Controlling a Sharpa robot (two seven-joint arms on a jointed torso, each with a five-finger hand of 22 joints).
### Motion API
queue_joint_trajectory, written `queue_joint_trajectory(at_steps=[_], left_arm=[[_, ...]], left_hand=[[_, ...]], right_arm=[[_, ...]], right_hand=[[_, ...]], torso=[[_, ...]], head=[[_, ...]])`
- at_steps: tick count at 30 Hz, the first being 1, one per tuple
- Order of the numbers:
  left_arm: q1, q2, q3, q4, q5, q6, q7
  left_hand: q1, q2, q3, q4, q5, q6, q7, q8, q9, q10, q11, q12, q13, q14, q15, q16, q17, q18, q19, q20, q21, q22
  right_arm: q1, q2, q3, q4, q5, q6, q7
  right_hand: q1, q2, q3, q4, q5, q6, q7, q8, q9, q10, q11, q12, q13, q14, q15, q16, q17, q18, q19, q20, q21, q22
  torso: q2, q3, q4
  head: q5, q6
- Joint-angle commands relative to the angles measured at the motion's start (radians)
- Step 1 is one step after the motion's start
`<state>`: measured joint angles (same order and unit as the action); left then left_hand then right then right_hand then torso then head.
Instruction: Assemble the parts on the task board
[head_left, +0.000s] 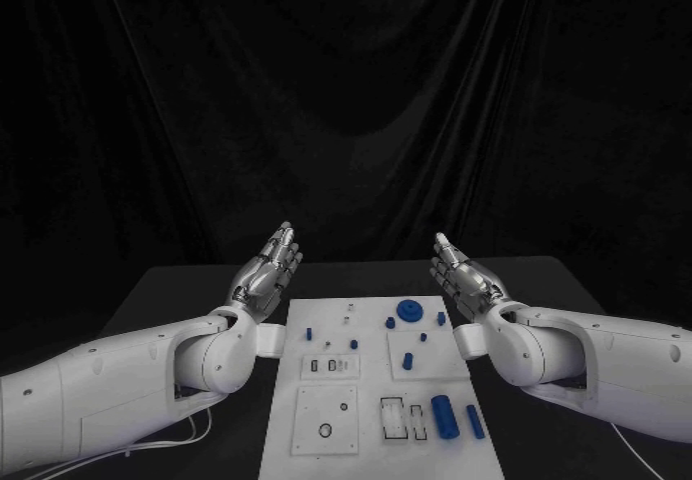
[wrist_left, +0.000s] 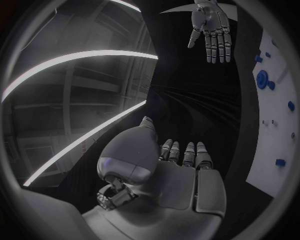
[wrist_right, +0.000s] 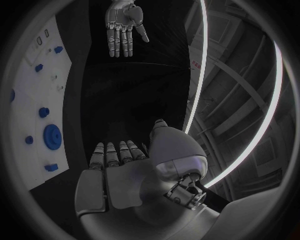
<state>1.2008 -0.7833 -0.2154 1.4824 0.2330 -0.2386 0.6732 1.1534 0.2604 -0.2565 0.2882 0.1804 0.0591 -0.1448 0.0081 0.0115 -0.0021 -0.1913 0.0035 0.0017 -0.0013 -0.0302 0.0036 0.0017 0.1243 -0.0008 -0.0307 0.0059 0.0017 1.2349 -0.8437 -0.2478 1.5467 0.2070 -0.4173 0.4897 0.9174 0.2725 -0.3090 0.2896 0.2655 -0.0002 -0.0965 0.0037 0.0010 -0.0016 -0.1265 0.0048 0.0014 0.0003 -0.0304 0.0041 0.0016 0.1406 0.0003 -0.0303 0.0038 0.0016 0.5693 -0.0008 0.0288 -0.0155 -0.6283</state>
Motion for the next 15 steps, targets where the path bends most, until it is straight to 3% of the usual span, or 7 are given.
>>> queue_joint_trajectory(at_steps=[1,6,7,8,15], left_arm=[[0.003,-0.008,0.001,0.006,-0.106,0.028,0.102],[0.005,-0.024,0.001,0.012,-0.174,0.025,0.118],[0.006,-0.027,0.001,0.012,-0.187,0.029,0.118],[0.007,-0.030,0.001,0.013,-0.205,0.035,0.118],[0.013,-0.049,0.001,0.024,-0.258,0.056,0.113]], left_hand=[[0.016,-0.001,-0.008,0.002,0.011,0.008,-0.002,0.004,0.001,0.002,-0.001,-0.003,-0.002,0.001,-0.140,-0.004,-0.002,0.014,0.001,-0.072,-0.006,-0.002],[0.033,-0.002,-0.010,0.002,0.024,0.015,0.001,0.006,0.002,0.002,0.003,-0.003,-0.002,0.001,-0.129,-0.004,-0.002,0.012,0.001,-0.061,-0.006,-0.002],[0.042,-0.002,-0.009,0.002,0.036,0.016,0.001,0.006,0.002,0.002,0.004,-0.003,-0.002,0.001,-0.126,-0.004,-0.002,0.013,0.001,-0.058,-0.006,-0.002],[0.070,-0.002,-0.006,0.003,0.077,0.017,-0.001,0.005,0.002,0.002,0.001,-0.003,-0.002,0.001,-0.119,-0.004,-0.002,0.019,0.001,-0.046,-0.006,-0.002],[0.082,0.000,-0.009,0.004,0.076,0.011,0.007,0.004,0.001,0.002,0.024,-0.003,-0.002,0.001,-0.113,-0.004,-0.002,0.027,0.001,-0.030,-0.006,-0.002]], right_arm=[[0.008,-0.006,0.001,0.007,-0.014,0.030,0.005],[0.015,-0.024,0.001,0.017,-0.014,0.041,0.016],[0.017,-0.027,0.001,0.019,-0.014,0.043,0.016],[0.019,-0.031,0.001,0.020,-0.014,0.045,0.017],[0.035,-0.048,0.001,0.028,-0.056,0.055,0.015]], right_hand=[[0.010,-0.001,-0.003,0.000,0.003,0.000,0.011,-0.004,-0.001,0.002,0.006,-0.005,-0.001,0.000,-0.111,-0.004,-0.002,0.019,0.000,-0.021,-0.004,-0.002],[0.023,-0.002,-0.001,-0.001,0.012,0.000,0.016,-0.004,-0.001,0.002,0.011,-0.005,-0.001,0.000,-0.102,-0.004,-0.002,0.021,0.000,-0.010,-0.004,-0.002],[0.026,-0.002,-0.001,-0.001,0.013,0.000,0.017,-0.004,-0.001,0.002,0.013,-0.005,-0.001,0.000,-0.100,-0.004,-0.002,0.021,0.000,-0.008,-0.004,-0.002],[0.030,-0.003,-0.001,-0.001,0.015,0.000,0.020,-0.004,-0.001,0.002,0.015,-0.005,-0.001,0.000,-0.097,-0.004,-0.002,0.022,0.000,-0.004,-0.004,-0.002],[0.043,-0.006,-0.001,0.000,0.016,0.000,0.033,-0.004,-0.001,0.002,0.028,-0.005,-0.001,0.000,-0.084,-0.004,-0.002,0.024,0.000,0.010,-0.004,-0.002]], torso=[[0.017,0.0009,-0.0048],[0.028,-0.0009,-0.0032],[0.028,-0.0010,-0.0031],[0.030,-0.0016,-0.0016],[0.043,-0.0038,0.0017]], head=[[0.002,0.001],[-0.001,-0.007],[-0.001,-0.008],[-0.003,-0.009],[-0.005,-0.007]])
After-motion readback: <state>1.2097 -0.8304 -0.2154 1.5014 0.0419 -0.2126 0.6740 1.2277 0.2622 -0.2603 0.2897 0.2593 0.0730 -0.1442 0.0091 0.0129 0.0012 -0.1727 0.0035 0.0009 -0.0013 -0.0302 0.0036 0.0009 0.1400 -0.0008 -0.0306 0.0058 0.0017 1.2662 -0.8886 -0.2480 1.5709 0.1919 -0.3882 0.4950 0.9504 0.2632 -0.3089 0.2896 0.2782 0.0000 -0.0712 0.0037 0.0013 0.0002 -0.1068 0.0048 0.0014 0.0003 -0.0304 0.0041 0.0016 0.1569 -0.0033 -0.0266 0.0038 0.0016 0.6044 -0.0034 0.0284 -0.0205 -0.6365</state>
